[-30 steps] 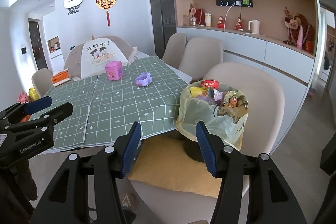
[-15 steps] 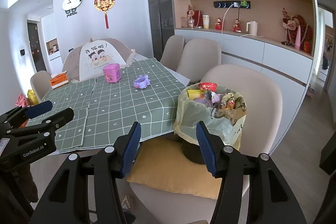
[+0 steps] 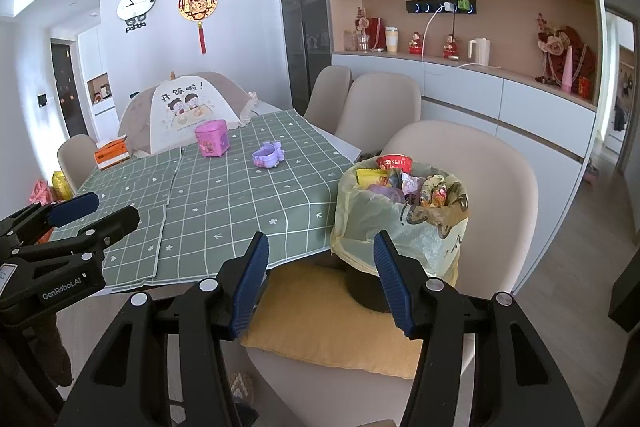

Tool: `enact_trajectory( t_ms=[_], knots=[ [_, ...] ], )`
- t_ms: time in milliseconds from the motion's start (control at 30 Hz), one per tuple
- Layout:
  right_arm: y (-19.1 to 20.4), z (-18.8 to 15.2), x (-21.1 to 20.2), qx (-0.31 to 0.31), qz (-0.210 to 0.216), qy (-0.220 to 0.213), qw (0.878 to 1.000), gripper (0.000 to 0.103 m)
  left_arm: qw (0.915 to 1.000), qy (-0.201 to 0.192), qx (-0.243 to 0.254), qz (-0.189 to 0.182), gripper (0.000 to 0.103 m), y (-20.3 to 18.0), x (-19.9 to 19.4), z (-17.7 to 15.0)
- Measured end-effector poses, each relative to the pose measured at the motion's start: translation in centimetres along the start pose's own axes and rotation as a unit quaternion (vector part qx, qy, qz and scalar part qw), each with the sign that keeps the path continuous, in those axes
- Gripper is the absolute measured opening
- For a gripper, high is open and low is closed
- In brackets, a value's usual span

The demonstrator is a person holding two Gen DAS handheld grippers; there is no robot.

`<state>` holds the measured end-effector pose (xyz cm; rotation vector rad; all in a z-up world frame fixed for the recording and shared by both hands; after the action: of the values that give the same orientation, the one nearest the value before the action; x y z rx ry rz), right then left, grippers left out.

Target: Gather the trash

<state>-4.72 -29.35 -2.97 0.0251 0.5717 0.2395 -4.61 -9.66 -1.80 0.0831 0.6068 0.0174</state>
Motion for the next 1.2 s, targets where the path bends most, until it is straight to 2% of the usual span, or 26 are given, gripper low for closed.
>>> enact_trajectory(
  t_ms=[1200],
  knots=[
    [-0.21,0.11,0.02,0.002,-0.003,0.002,1.000,0.052,1.0000,0.002,0.000,-0.001,0.066,0.04,0.07,0.07]
  ],
)
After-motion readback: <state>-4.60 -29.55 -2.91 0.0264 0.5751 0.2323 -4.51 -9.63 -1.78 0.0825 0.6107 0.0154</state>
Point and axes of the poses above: each gripper's, at about its wrist camera, not at the fingertips, and x roughly the way its jaws point, y to its left, z to its top, the point moved 5 cm from there along x, roughly the way its jaws point, and after that the axes turned 2 degrees about y, right-handed, at the moved point
